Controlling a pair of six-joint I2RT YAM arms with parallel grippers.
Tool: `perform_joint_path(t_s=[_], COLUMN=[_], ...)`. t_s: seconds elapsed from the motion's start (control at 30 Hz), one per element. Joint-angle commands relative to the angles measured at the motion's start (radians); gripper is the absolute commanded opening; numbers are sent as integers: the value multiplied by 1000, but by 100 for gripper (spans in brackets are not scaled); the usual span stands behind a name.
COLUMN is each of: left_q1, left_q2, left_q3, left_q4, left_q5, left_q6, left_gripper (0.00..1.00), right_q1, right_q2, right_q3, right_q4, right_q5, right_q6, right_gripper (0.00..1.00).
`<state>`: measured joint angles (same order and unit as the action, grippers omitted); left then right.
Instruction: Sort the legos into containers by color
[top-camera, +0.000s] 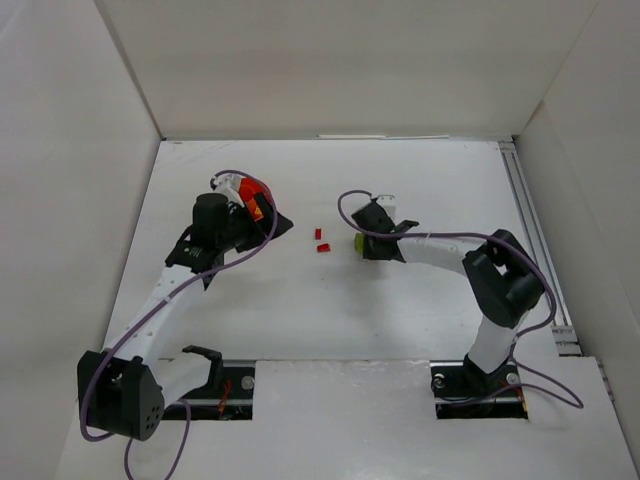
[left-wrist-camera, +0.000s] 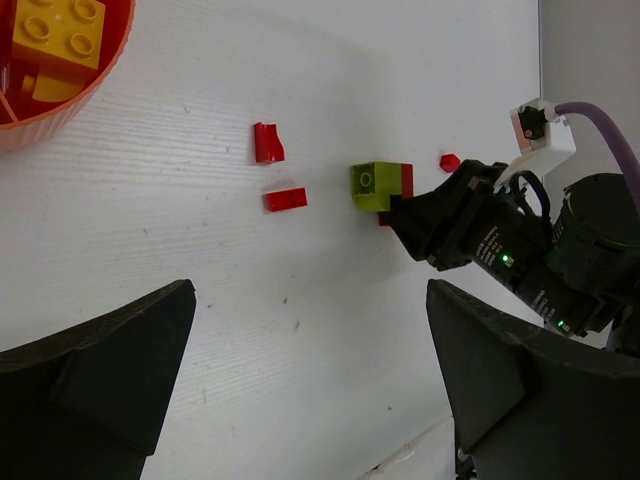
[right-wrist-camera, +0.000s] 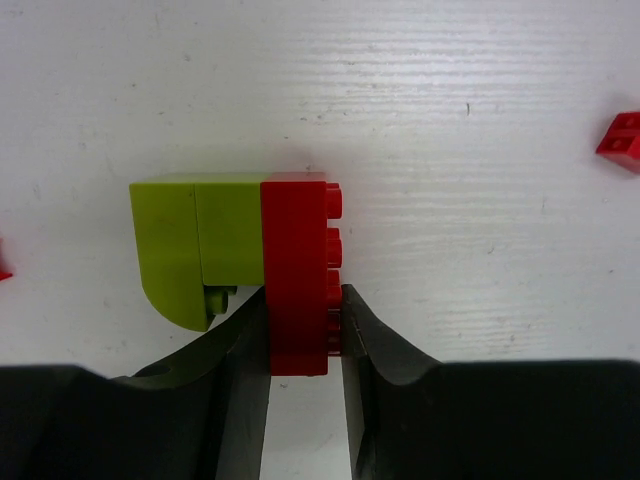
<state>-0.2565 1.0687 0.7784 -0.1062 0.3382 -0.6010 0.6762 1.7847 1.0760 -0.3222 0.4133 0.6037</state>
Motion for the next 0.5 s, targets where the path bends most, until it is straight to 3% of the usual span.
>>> perform_joint_path(t_s=[0.0,0.17,0.27,0.47], left_q1=[-6,-6,-6,-145], left_q2=[-32,-1,25,100], left_q3=[-4,-14,-39,-8], left_q4=[36,103,195,278], left_q5=[30,129,255,308], left_q6=[18,46,56,78], left_gripper=[100,100,100,100], right_q1=[-3,-3,-3,-3], right_q2=[-60,-180,-284,-433], right_q3=[-14,-59,-115,-195], right_q4=[89,184,277,403], right_q5=[-7,-103,-256,-519], right_q6=[-151,-366,-505,-614], right_gripper=[18,9,2,1])
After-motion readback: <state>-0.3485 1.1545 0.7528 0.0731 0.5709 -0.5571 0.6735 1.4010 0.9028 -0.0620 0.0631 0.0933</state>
